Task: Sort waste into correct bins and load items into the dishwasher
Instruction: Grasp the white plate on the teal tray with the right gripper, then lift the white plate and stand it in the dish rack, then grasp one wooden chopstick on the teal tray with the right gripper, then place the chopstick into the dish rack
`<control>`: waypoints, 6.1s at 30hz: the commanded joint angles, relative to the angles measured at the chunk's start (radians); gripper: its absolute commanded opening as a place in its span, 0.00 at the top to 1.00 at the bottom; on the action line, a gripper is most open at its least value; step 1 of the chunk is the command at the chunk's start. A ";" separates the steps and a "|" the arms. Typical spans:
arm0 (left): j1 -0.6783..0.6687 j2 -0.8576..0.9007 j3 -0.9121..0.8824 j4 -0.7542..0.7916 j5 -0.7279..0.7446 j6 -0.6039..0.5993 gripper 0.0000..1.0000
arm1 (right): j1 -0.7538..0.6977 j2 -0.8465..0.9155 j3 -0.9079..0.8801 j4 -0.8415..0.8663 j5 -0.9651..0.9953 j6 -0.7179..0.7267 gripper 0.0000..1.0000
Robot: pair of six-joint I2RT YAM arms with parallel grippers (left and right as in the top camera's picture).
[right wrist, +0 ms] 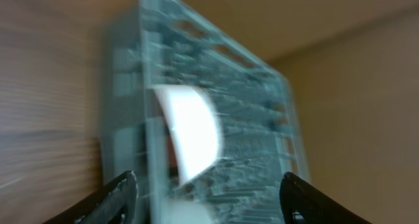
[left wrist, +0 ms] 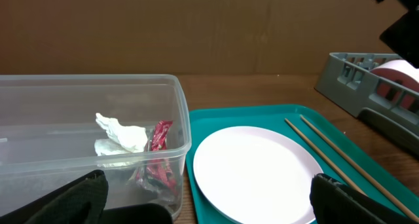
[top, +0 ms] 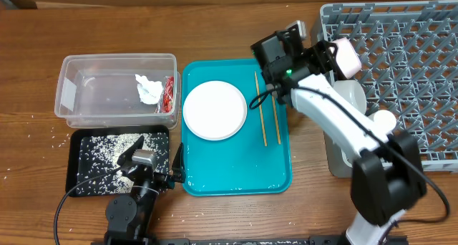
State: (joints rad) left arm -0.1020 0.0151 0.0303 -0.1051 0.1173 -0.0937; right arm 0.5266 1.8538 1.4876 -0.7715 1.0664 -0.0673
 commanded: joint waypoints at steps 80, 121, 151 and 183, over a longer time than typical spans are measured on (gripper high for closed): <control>0.012 -0.011 -0.008 0.002 0.006 0.019 0.00 | -0.205 -0.128 -0.076 -0.011 0.222 0.118 0.54; 0.012 -0.011 -0.008 0.002 0.006 0.019 0.00 | -0.037 0.217 -0.106 -0.058 -1.079 0.228 0.76; 0.012 -0.011 -0.008 0.002 0.006 0.019 0.00 | -0.551 -0.523 -0.017 -0.243 -0.895 0.195 0.96; 0.012 -0.011 -0.008 0.002 0.006 0.019 0.00 | -0.828 -0.469 -0.018 -0.229 -0.969 0.232 0.96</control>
State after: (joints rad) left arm -0.1020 0.0151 0.0284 -0.1043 0.1169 -0.0937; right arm -0.2359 1.4391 1.4593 -1.0107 0.0387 0.0963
